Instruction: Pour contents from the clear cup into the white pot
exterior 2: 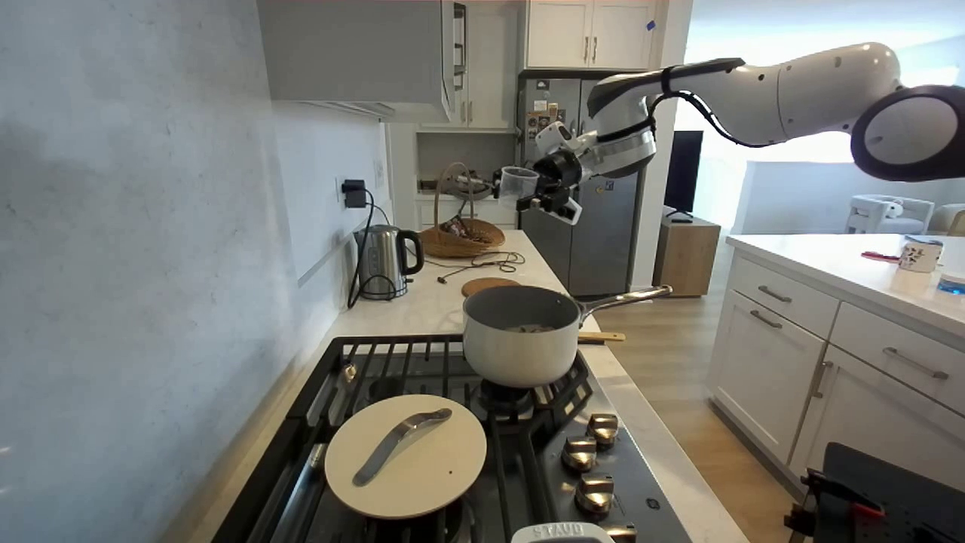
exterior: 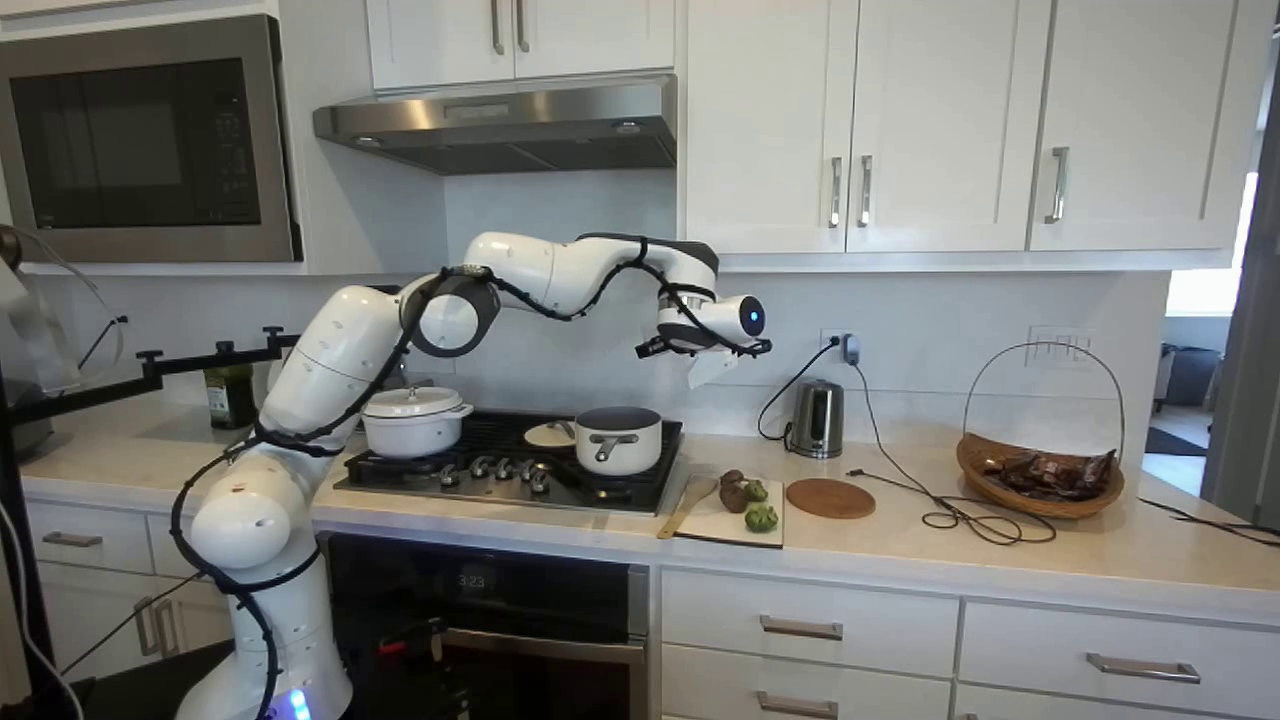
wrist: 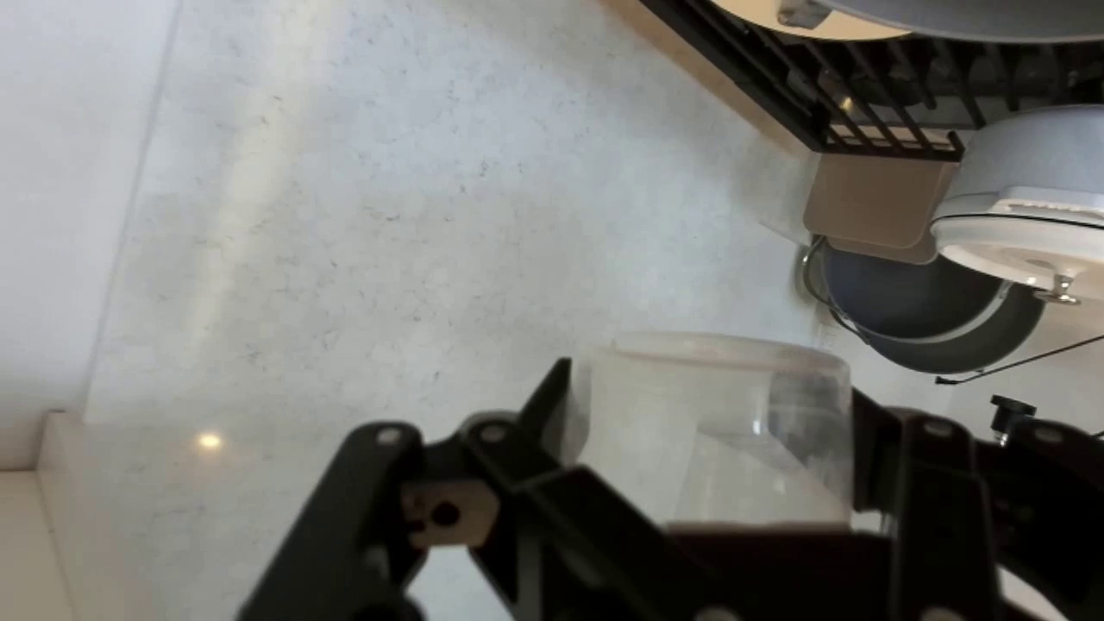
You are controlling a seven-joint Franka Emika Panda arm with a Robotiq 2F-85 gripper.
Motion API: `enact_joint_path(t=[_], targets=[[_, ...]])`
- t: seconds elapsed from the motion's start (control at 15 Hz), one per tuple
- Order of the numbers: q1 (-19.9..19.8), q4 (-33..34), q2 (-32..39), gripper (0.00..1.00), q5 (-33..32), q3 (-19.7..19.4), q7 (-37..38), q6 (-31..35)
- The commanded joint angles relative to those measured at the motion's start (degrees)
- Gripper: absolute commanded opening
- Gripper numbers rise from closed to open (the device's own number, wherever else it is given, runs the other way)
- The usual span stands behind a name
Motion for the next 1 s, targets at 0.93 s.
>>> enact_joint_path(t=[0.93], targets=[[-6.13, -9.7, -4.0, 0.35, 4.56, -7.95, 5.14, 6.81]])
